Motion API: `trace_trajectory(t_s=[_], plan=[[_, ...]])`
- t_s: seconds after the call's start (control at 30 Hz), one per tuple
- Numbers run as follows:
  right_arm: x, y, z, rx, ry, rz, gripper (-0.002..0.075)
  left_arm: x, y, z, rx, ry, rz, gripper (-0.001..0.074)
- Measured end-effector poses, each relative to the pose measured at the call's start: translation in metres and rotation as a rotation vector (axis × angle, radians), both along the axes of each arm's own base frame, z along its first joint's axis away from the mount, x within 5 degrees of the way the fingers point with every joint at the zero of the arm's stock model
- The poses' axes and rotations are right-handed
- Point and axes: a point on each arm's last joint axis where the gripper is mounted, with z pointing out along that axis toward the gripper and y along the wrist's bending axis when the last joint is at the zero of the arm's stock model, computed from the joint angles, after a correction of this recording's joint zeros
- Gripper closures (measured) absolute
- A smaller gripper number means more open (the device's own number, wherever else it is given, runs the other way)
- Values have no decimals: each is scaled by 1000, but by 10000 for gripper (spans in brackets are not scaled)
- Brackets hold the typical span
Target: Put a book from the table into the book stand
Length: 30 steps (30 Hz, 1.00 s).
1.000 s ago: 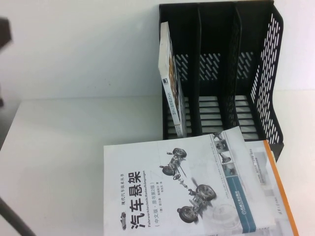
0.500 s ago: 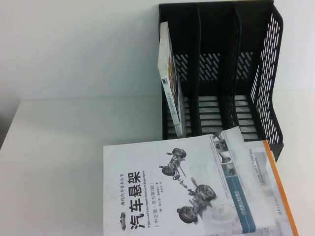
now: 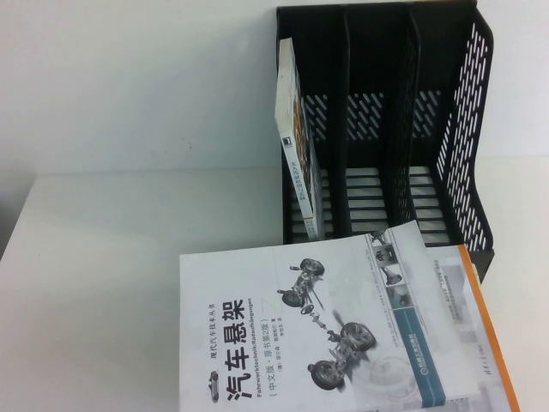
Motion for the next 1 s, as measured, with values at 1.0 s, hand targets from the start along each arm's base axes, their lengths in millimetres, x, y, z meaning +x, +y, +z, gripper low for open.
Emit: trace_trajectory(t_s=[1.0], plan=[[0,0,0,0,1,0,728,2,6,-97,60,265,116,737]])
